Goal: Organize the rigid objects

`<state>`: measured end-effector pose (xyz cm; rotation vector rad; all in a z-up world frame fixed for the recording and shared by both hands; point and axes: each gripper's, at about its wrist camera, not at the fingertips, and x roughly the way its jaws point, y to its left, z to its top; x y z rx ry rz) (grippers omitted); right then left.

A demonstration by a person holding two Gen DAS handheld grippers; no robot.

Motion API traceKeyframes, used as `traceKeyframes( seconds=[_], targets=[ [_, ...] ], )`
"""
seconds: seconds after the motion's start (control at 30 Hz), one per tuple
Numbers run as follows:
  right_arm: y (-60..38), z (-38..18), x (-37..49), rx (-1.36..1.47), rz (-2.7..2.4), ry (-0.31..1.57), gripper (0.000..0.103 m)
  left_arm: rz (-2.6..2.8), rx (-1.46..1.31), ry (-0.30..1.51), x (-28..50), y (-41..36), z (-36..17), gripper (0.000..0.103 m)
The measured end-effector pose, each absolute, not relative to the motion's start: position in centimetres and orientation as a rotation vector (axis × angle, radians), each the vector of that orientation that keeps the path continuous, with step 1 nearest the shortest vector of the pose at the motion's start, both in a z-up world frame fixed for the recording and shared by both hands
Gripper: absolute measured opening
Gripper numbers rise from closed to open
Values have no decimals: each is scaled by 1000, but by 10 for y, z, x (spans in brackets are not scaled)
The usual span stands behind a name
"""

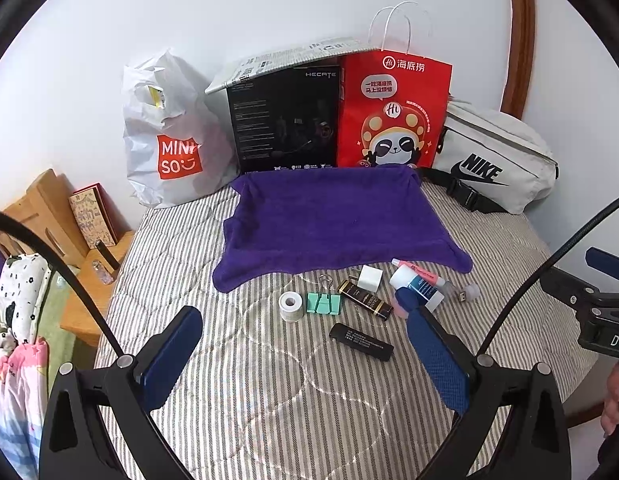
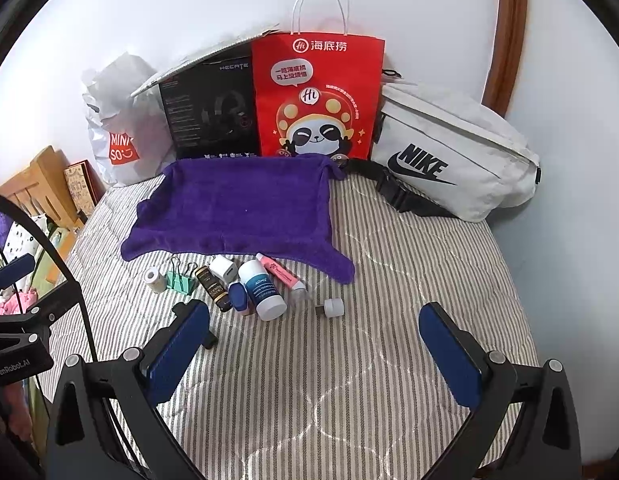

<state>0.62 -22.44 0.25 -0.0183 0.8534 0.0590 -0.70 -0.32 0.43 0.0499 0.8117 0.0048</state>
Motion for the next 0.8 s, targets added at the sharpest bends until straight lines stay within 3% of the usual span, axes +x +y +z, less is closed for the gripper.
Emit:
traceKeyframes(
  seconds=[0.8],
  targets=[
    [-221, 3, 4, -21, 63, 853, 103, 12, 53, 810, -10, 1, 4, 103]
  ],
)
